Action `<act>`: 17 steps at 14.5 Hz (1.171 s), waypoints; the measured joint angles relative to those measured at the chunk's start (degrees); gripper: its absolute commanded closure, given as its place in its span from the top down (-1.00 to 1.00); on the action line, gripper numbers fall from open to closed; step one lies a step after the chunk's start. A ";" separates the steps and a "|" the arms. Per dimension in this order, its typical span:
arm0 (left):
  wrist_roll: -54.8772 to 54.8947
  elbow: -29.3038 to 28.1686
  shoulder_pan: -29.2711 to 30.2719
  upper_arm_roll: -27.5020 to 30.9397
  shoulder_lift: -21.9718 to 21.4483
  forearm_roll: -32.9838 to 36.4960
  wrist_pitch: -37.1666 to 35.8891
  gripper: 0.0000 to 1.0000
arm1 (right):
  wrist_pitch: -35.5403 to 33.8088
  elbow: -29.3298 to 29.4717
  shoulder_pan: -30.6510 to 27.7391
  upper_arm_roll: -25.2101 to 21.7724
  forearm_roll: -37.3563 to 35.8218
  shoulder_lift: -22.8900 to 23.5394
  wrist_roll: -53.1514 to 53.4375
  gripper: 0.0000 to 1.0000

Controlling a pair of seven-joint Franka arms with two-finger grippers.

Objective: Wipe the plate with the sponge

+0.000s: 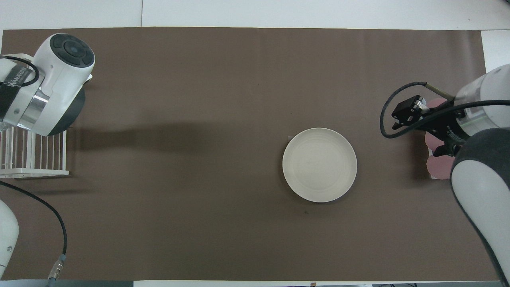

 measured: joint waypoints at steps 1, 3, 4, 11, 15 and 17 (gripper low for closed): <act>0.00 0.25 -0.12 0.00 0.47 0.50 0.00 1.00 | 0.26 0.00 1.50 0.07 0.00 -0.12 4.92 1.00; 0.00 0.60 -0.28 0.00 0.52 0.79 -0.02 0.73 | 0.22 -0.01 3.85 0.19 0.17 -0.34 9.21 1.00; 0.00 0.75 -0.29 0.01 0.51 0.84 -0.02 0.34 | 0.03 -0.01 4.65 0.21 0.80 -0.45 9.99 1.00; 0.01 0.81 -0.28 0.24 0.50 0.90 -0.13 -1.00 | -0.30 -0.09 5.31 0.57 2.32 -0.80 16.63 1.00; 0.65 0.86 -0.26 0.41 -0.12 0.81 -0.16 -1.00 | 0.61 -0.35 5.32 1.08 3.36 -0.99 17.90 1.00; 1.01 1.54 -0.18 0.59 -1.01 -1.79 -0.64 -1.00 | 2.17 -0.38 5.31 1.08 5.72 -0.99 19.91 1.00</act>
